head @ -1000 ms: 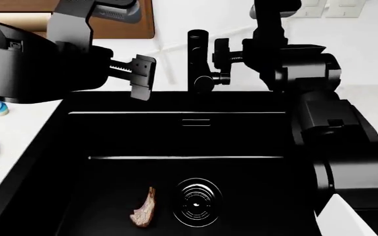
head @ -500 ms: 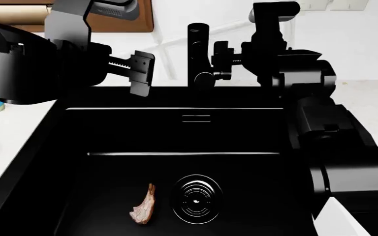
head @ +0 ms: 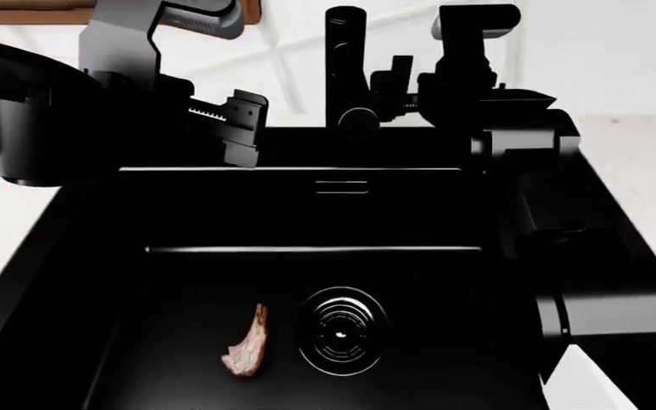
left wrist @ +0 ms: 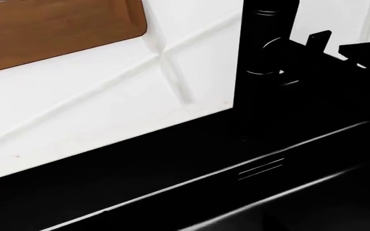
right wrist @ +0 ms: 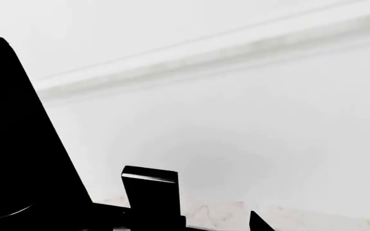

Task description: Pick the lamb chop from the counter and place it in the sink. Then turn on the sink faucet.

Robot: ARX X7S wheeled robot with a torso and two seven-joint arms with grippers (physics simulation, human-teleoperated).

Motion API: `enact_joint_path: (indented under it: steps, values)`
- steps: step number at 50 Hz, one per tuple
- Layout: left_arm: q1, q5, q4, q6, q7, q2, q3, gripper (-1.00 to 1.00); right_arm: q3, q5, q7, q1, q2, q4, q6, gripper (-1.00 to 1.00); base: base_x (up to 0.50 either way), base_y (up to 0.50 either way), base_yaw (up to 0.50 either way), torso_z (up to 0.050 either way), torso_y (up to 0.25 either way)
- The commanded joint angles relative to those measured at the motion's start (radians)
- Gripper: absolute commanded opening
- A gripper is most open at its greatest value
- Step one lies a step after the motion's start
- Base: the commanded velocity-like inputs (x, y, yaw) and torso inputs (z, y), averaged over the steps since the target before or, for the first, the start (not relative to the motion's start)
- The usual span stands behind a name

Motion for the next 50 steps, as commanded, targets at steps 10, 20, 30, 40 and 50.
enact_joint_path:
  steps: [10,20,30,40,50]
  values:
    - [0.001,0.013,0.013,0.004,-0.002,-0.004,0.006,1.0,0.014,0.016,0.017,0.005,0.0,0.0,-0.068,1.0,0.0,0.0,0.0,0.0,-0.048]
    - [0.005,0.014,0.007,0.002,-0.006,-0.001,0.015,1.0,0.022,0.008,0.004,-0.002,0.0,0.0,-0.07,1.0,0.0,0.0,0.0,0.0,-0.159]
    - [0.001,0.025,0.004,0.007,0.006,0.0,0.014,1.0,0.049,-0.019,0.074,-0.006,0.004,0.0,-0.031,1.0,0.0,0.0,0.0,0.0,0.0]
    - [-0.002,0.028,0.001,0.009,0.006,-0.003,0.015,1.0,0.244,-0.019,0.362,-0.023,0.042,0.0,0.004,1.0,0.0,0.0,0.0,0.0,0.0]
    - [0.001,0.025,0.002,0.012,0.003,-0.008,0.014,1.0,0.369,-0.042,0.497,-0.035,0.061,0.0,0.038,1.0,0.0,0.0,-0.01,0.0,-0.002]
